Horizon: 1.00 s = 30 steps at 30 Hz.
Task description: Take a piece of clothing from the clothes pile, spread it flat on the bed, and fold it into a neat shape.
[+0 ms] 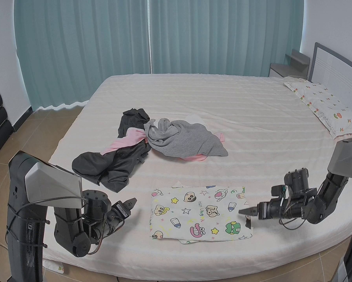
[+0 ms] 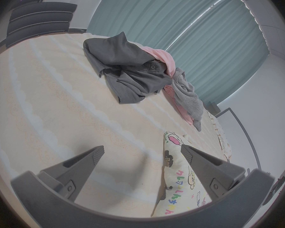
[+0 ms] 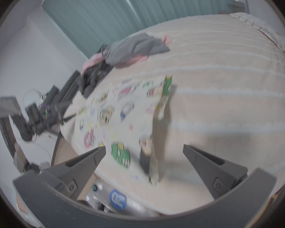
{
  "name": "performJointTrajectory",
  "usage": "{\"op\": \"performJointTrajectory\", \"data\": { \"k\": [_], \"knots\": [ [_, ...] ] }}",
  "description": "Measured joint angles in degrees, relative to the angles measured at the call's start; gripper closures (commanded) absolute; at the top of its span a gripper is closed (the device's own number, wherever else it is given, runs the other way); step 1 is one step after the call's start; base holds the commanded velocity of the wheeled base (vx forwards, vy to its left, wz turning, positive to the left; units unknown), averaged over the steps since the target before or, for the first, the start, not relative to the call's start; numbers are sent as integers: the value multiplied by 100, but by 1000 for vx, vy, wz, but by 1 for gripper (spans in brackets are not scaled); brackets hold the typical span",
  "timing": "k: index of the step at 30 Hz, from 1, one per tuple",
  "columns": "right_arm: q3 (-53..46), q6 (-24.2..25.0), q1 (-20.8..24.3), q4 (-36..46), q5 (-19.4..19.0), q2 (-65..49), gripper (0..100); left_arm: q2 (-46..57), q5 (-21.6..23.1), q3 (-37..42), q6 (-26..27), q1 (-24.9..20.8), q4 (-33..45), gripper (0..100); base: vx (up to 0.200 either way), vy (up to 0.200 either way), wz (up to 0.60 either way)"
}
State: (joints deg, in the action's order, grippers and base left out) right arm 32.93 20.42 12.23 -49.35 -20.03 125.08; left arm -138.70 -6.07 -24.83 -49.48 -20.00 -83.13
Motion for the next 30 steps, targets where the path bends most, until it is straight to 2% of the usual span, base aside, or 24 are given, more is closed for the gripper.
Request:
{"op": "performJointTrajectory", "data": {
  "k": [4, 8, 12, 13, 17, 22, 30],
  "knots": [
    [874, 858, -33, 49, 33, 296, 0, -2, -6, 9, 0, -5, -5, 0, 0, 0, 0],
    [1732, 1172, -35, 411, 110, 847, 0, -33, -27, 30, 20, -15, -199, 0, 0, 0, 0],
    [2222, 1237, 6, 745, 154, 1193, 0, -154, -169, 48, 46, -37, -572, 0, 0, 0, 0],
    [2327, 1240, 17, 774, 167, 1271, 100, -193, -202, 55, 44, -52, -572, 0, 0, 0, 0],
    [2617, 1236, 63, 805, 293, 1525, 100, -278, -249, 63, 41, -78, -583, 0, 0, 0, 0],
    [2904, 1256, 102, 728, 644, 1746, 100, -330, -252, 67, 44, -91, -585, 0, 0, 0, 0],
    [3157, 1304, 94, 277, 963, 1966, 100, -358, -252, 59, 51, -91, -585, 0, 0, 0, 0]
  ]
}}
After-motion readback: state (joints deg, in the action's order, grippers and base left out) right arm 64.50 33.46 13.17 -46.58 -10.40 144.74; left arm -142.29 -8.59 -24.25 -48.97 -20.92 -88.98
